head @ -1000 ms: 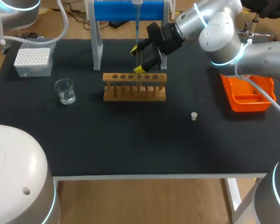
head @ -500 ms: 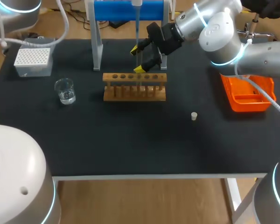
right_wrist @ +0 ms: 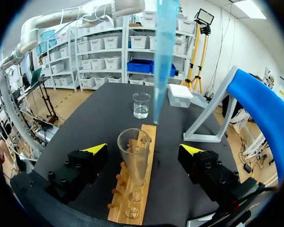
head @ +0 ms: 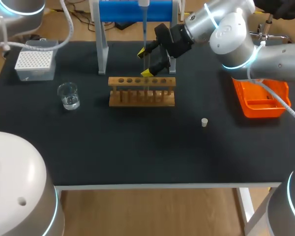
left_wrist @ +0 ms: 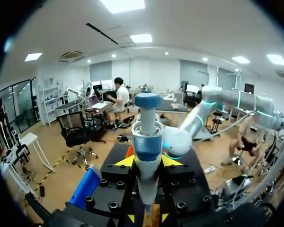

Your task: Invert the test tube, pick up the pipette, mount the tip to pipette, aspirate from beaker and dispense into the tube, eject the tip, return the pipette, and cap with the stopper.

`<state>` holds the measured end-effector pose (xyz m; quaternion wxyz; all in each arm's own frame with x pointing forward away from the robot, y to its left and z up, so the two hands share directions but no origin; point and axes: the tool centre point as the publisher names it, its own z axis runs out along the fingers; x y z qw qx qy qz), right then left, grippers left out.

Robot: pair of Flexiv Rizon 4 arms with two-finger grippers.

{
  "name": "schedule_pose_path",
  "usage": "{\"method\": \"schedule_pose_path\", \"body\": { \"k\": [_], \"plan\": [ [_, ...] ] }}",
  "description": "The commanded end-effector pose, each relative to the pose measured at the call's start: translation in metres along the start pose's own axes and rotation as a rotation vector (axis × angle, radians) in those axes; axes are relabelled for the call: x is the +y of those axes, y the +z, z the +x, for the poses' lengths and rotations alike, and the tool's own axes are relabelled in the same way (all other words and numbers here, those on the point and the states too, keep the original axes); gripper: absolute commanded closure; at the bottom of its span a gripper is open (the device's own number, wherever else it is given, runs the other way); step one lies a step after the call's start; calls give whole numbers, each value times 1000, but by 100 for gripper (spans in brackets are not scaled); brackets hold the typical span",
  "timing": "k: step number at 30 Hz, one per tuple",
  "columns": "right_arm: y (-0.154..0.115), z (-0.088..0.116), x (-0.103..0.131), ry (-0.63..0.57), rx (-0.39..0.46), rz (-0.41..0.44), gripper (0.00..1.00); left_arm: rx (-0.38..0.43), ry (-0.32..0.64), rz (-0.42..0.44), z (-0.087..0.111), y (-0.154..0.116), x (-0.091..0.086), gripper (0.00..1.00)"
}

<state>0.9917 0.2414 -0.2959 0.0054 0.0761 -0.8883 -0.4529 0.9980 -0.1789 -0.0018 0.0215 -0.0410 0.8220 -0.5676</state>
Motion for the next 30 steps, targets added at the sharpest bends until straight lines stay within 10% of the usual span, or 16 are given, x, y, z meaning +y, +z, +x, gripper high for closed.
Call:
{"method": "schedule_pose_path", "body": {
  "k": [1,30],
  "plan": [
    [-1,0,1,1,3,4,0,4,0,4,-4,1,3,100],
    [-1,0,1,1,3,4,0,-15,-33,2,-3,-1,25,100]
  ]
}}
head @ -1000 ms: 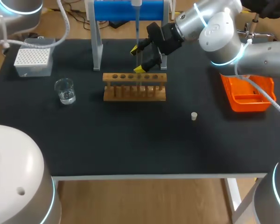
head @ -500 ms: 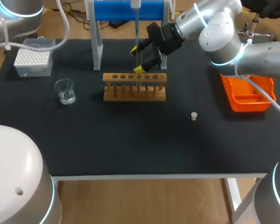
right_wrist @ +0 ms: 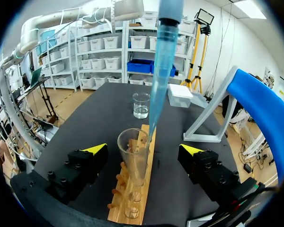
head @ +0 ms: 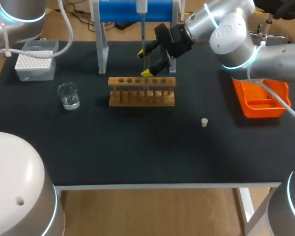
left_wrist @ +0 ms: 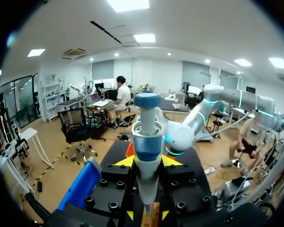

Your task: Invert the test tube, pick up the pipette, mount the tip to pipette, aspirate from beaker and dispense into the tube, eject the tip, return the pipette, and cap with the stopper.

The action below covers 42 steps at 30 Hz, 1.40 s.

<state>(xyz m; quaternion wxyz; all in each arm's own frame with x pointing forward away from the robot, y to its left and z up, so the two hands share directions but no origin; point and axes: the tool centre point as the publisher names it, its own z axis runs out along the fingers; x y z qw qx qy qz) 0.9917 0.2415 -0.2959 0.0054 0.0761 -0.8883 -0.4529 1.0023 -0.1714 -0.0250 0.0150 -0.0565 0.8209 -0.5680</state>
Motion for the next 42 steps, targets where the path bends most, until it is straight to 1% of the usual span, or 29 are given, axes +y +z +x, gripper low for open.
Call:
{"method": "schedule_pose_path", "body": {
  "k": [1,12,17,30,36,42],
  "plan": [
    [-1,0,1,1,3,4,0,-9,1,1,3,-2,1,100],
    [-1,0,1,1,3,4,0,-22,6,-12,-4,-4,2,100],
    [-1,0,1,1,3,4,0,-24,10,-9,-6,-4,-2,100],
    [-1,0,1,1,3,4,0,-28,30,-32,10,-3,-30,100],
    [-1,0,1,1,3,4,0,-22,36,-34,15,5,-33,100],
    [-1,0,1,1,3,4,0,-15,37,-28,15,10,-28,100]
  ]
}}
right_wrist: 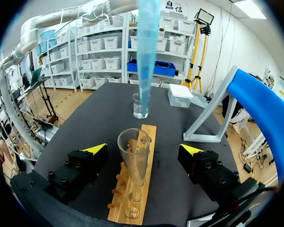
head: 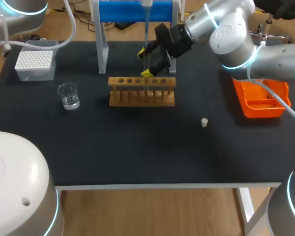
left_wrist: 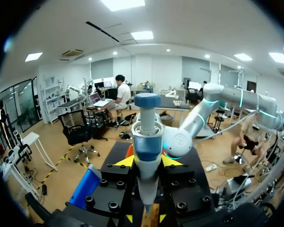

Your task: Invert the test tube, pick up the pipette, mount the tip to pipette, aspirate from beaker and dispense into the tube, eject the tip, return the pipette, and cap with the stopper.

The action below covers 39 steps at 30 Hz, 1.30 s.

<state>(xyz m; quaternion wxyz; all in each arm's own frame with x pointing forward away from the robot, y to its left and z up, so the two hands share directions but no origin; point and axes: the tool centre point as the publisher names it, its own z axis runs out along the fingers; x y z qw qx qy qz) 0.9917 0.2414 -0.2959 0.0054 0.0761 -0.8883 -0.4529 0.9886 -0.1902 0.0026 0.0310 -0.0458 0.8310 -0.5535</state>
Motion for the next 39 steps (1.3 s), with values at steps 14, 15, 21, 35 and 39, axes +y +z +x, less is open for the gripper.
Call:
{"method": "schedule_pose_path", "body": {
  "k": [14,15,21,35,39],
  "plan": [
    [-1,0,1,1,3,4,0,7,-32,17,-4,6,21,100],
    [-1,0,1,1,3,4,0,8,-34,18,-4,6,22,100],
    [-1,0,1,1,3,4,0,10,-44,16,-4,6,26,100],
    [-1,0,1,1,3,4,0,-5,-53,-21,-10,4,30,100],
    [-1,0,1,1,3,4,0,-12,-48,-21,-14,5,30,100]
  ]
}}
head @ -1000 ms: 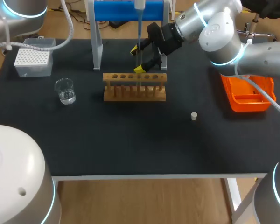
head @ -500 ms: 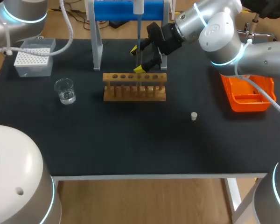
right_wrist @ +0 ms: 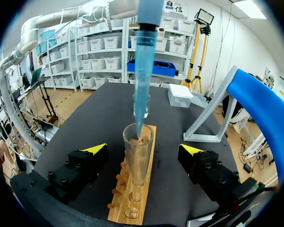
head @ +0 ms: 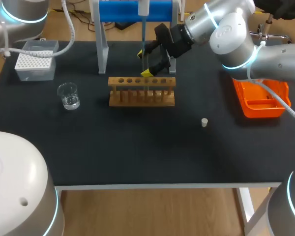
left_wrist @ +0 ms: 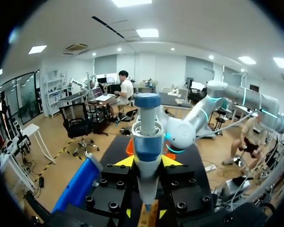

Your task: Invert the test tube, pick up the pipette, mount the tip to pipette, aspirate from beaker and dispense into the tube, eject the tip, return the pipette, and cap with the stopper.

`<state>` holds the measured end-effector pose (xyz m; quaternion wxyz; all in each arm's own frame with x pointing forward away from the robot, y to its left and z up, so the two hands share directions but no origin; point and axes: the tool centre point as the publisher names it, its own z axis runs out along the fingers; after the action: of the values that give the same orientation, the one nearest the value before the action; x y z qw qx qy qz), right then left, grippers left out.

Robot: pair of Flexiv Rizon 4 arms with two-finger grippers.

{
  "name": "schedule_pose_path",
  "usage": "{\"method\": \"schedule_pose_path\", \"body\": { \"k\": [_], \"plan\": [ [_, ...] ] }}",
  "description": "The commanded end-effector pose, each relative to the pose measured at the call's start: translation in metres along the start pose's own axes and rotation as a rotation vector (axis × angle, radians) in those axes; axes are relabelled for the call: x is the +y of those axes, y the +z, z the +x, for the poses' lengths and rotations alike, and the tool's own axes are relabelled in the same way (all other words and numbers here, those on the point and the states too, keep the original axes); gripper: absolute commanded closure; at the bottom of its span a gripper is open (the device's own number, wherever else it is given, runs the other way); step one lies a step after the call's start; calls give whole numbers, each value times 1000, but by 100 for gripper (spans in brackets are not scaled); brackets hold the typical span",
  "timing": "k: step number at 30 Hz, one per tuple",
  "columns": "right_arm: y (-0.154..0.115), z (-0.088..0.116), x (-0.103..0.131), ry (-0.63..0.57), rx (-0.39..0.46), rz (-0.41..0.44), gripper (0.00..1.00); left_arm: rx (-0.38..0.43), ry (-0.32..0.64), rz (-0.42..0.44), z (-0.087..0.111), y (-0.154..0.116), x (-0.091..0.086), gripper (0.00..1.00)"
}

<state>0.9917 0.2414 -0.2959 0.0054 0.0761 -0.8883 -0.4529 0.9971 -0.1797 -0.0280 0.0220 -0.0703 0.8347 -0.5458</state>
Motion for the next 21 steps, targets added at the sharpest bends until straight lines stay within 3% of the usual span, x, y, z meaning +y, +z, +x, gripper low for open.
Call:
{"method": "schedule_pose_path", "body": {
  "k": [1,12,21],
  "plan": [
    [-1,0,1,1,3,4,0,-1,2,-1,-6,2,-2,100],
    [-1,0,1,1,3,4,0,0,19,26,-12,7,-4,100],
    [-1,0,1,1,3,4,0,8,24,28,-5,10,-6,100]
  ]
}}
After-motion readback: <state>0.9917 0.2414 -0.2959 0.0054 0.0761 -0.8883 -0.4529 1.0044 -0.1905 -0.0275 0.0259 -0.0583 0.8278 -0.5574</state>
